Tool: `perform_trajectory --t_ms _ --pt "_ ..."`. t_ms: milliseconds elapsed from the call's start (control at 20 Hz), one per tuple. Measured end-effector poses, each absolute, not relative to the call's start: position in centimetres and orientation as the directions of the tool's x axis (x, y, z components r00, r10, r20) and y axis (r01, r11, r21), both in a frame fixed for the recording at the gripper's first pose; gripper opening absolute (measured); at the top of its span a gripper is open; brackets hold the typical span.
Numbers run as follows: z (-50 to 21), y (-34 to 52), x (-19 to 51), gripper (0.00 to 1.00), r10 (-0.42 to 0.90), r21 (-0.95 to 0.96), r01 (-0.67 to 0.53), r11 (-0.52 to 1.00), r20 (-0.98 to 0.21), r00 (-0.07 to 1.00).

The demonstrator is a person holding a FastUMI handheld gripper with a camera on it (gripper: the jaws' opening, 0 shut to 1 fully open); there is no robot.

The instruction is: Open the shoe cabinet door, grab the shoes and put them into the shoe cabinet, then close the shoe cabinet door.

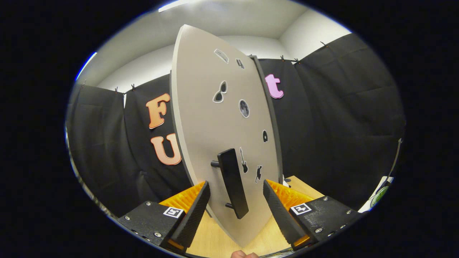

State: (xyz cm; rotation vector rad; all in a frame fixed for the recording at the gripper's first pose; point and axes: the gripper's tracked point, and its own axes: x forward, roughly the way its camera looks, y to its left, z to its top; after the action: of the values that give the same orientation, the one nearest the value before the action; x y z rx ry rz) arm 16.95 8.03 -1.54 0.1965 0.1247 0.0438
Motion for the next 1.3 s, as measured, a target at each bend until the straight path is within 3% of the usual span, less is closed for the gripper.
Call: perform_trajectory --t_ms 750,1300 --pt "-2.1 14.9 25.5 0.97 0.178 0.270 -0.142 0.952 -0.116 0.977" --pt "-2.4 18.3 32.7 0.97 0.173 0.242 -0.142 0.960 -0.111 0.979"
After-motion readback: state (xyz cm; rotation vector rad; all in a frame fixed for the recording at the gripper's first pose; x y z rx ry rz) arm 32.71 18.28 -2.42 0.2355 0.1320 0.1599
